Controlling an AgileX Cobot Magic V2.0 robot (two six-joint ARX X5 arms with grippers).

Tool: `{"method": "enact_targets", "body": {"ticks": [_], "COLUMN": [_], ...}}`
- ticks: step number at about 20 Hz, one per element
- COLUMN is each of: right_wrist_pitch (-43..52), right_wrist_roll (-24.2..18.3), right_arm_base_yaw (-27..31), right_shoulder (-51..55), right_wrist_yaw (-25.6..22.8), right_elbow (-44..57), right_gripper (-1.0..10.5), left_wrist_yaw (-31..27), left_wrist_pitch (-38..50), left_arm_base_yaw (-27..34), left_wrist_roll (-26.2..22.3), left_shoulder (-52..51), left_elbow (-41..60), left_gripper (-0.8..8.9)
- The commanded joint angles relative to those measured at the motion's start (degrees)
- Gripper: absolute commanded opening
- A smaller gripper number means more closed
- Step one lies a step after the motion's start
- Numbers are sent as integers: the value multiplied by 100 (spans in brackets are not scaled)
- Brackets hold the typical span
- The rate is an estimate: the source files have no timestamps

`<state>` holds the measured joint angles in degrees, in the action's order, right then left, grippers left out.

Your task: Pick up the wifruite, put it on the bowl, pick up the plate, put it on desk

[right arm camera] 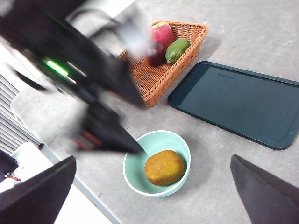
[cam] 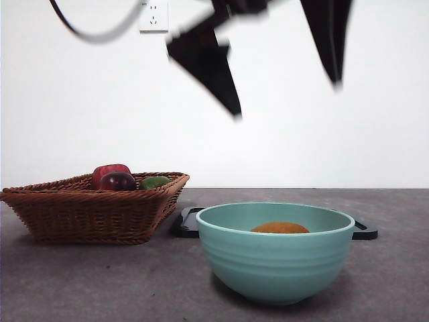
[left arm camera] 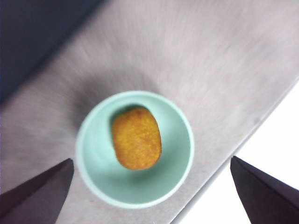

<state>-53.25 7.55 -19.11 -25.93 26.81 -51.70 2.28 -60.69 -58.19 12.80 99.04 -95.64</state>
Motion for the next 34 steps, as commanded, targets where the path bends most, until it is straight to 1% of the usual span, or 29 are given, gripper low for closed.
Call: {"method": "enact_targets", "body": {"ticks": [1, 3, 8, 12, 15, 17, 23, 25, 27, 30, 33, 34], "right_wrist_pitch": [52, 48, 72, 103, 101, 94, 87, 87, 85, 87, 92, 90], "right_wrist_roll": [-98, -96, -96, -94, -92, -90, -63, -7, 85, 111, 216, 291], "right_arm_base_yaw": [-26, -26, -26, -26, -26, -26, -26, -26, -26, -26, -26, -26], "right_shoulder": [-15, -15, -15, -15, -15, -15, -15, -15, -15, -15, -15, -15], "right_wrist_yaw": [-2, 0, -2, 0, 0, 0, 0, -2, 0, -4, -33, -116], "right_elbow": [-87, -87, -87, -87, -87, -87, -87, -87, -87, -87, -87, -87], "right_gripper": [568, 568, 568, 568, 568, 568, 568, 568, 568, 568, 567, 567], "left_wrist_yaw": [-160, -243, -669, -706, -717, -743, -813, -925, -999, -1016, -1034, -1034], "left_wrist_pitch": [-92, -372, -1325, -1569, -1532, -1377, -905, -769, -649, -492, -393, -391], "left_arm_base_yaw": [-52, -52, -52, -52, -52, -52, -52, -52, -52, -52, -52, -52], "left_wrist_roll": [55, 114, -138, -286, -293, -356, -361, -278, -240, -179, -286, -332], "left_shoulder": [-494, -1032, -2424, -3552, -4446, -5075, -6787, -7215, -7536, -7803, -7807, -7807], "left_elbow": [-170, -170, -168, -129, 74, 396, 1812, 2310, 2765, 3294, 3464, 3464], "left_gripper": [634, 628, 625, 625, 625, 625, 625, 625, 625, 625, 625, 625]}}
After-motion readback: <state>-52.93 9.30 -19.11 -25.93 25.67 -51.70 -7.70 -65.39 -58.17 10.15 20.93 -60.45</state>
